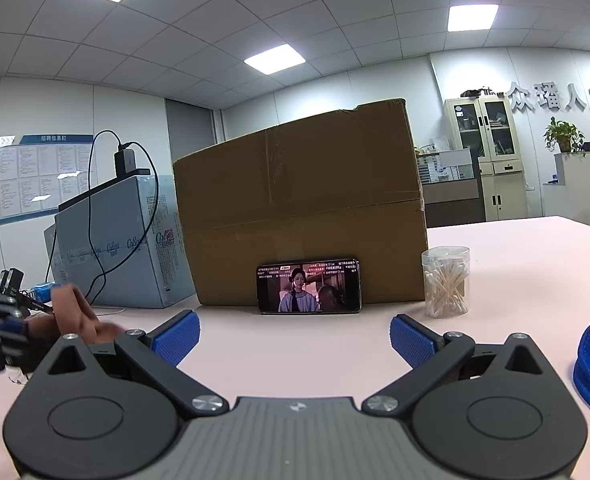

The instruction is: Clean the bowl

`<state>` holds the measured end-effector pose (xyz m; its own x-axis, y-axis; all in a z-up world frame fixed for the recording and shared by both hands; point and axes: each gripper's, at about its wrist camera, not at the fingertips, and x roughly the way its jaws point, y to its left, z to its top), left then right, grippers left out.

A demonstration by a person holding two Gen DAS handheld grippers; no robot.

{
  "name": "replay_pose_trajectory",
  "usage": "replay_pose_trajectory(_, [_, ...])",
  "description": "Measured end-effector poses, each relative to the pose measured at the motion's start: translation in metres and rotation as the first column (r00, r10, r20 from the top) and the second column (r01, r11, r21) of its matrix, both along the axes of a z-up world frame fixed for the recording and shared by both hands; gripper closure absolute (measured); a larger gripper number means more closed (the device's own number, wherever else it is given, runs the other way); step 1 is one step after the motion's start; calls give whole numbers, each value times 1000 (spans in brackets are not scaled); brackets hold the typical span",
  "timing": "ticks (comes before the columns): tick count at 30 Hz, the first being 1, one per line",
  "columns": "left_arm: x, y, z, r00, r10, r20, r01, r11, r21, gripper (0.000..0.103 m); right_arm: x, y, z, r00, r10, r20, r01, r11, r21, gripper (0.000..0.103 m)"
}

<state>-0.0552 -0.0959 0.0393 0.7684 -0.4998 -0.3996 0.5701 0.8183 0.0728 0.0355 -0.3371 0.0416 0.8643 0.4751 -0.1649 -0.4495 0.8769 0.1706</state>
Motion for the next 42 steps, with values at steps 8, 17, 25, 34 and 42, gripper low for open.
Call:
replay_pose_trajectory(8, [8, -6, -16, 999, -31, -41, 32, 999, 23, 79, 1, 1, 0, 1000, 3, -3, -3, 1000, 1, 0])
replay_pose_trajectory(17, [14, 1, -24, 993, -107, -51, 106, 994, -20, 48, 2, 1, 0, 999, -18, -30, 18, 1000, 2, 0])
replay_pose_trajectory(25, [21, 34, -20, 980, -196, -19, 185, 951, -246, 33, 1, 1, -1, 999, -2, -43, 2, 1000, 1, 0])
replay_pose_trajectory(34, [34, 69, -30, 1000, 18, -25, -24, 966, -257, 31, -2, 16, 5, 994, 106, -36, -108, 990, -91, 22])
replay_pose_trajectory(42, [48, 83, -39, 992, 72, -104, -99, 952, -291, 36, -26, 55, 29, 881, 473, -18, -423, 769, -480, 44])
